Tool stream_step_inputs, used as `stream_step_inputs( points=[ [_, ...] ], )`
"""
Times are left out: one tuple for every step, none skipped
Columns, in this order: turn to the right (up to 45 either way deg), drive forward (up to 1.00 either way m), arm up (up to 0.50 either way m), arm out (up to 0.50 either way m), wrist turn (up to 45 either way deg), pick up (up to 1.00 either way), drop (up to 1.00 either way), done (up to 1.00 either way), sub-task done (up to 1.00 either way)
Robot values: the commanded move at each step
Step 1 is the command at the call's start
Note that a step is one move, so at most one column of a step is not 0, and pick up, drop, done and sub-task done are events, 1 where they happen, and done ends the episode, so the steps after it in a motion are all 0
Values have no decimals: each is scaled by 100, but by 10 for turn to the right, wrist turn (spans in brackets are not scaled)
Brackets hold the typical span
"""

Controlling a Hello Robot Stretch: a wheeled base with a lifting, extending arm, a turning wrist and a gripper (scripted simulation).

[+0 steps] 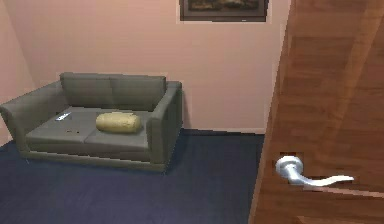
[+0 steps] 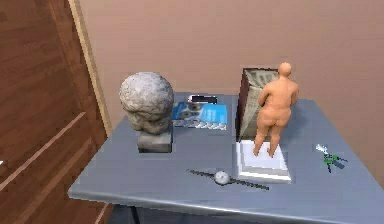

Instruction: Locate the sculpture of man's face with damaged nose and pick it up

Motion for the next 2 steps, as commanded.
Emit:
stream_step_inputs(
  points=[
    [0,0,50,0,0,0,0,0,0],
    [0,0,38,0,0,0,0,0,0]
  ],
)
